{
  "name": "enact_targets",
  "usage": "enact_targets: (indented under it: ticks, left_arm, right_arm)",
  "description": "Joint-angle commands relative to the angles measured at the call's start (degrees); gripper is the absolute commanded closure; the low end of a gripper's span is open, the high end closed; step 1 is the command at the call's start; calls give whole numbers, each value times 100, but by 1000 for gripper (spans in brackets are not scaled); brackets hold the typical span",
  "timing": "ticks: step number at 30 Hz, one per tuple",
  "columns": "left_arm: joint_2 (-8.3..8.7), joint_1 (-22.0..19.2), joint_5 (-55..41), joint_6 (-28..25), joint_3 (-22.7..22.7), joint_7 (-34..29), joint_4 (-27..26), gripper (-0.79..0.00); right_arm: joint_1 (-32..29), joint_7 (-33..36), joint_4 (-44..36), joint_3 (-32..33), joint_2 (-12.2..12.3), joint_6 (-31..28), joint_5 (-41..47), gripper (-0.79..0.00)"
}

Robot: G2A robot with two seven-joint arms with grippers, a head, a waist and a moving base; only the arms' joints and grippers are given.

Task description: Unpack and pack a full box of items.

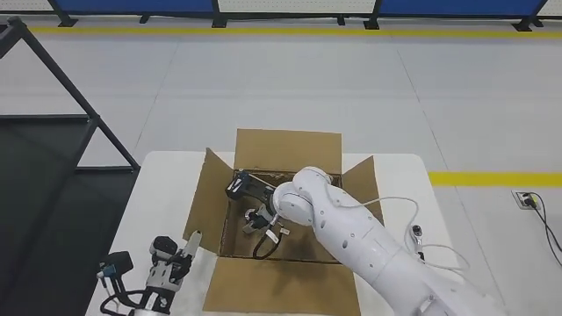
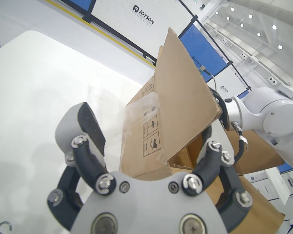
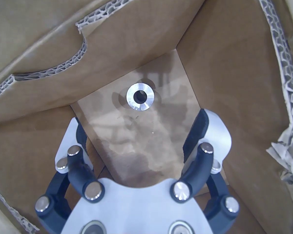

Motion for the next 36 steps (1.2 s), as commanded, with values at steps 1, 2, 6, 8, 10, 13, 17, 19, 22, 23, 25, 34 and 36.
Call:
enact_targets:
  ticks: [1, 2, 6, 8, 10, 13, 17, 19, 22, 23, 25, 34, 36]
  left_arm:
    - [-6, 36, -68, 19, -50, 72, 22, -785]
    - [-9, 51, -95, 14, -71, 91, 31, -785]
    - [-18, 97, -190, 17, -165, 175, 85, -785]
    - [-22, 115, -225, 9, -195, 190, 92, -785]
    - [-27, 143, -234, 7, -217, 218, 78, -785]
    - [-36, 180, -229, 7, -223, 271, 52, -785]
    - [-51, 232, -211, -1, -198, 345, 24, -785]
    - [-57, 251, -192, -8, -187, 374, 17, -785]
    - [-66, 273, -187, -16, -184, 406, 15, -785]
    - [-68, 280, -185, -21, -187, 411, 17, -785]
    - [-72, 291, -187, -28, -201, 424, 19, -785]
    - [-91, 335, -211, -56, -257, 428, -14, -785]
    - [-93, 344, -215, -64, -279, 418, -19, -785]
  right_arm:
    - [-1, 0, 0, 0, 0, 0, 1, -785]
    - [-1, 0, 0, 0, 0, 0, 1, -785]
    - [-128, -190, -48, -46, -4, -49, -211, -785]
    - [-139, -343, 13, -52, -17, -268, -273, -785]
    - [-135, -530, 155, -47, -33, -458, -331, -785]
    - [-98, -737, 363, -62, -83, -625, -420, -785]
    - [-48, -992, 649, -86, -189, -791, -454, -785]
    - [-26, -1092, 797, -97, -252, -862, -437, -785]
    - [9, -1209, 1048, -134, -361, -1000, -420, -785]
    - [15, -1239, 1135, -145, -399, -1047, -406, -785]
    - [40, -1314, 1305, -168, -474, -1098, -407, -785]
    - [70, -1595, 1911, -193, -793, -1022, -318, -785]
    - [76, -1563, 2020, -194, -855, -970, -300, -785]
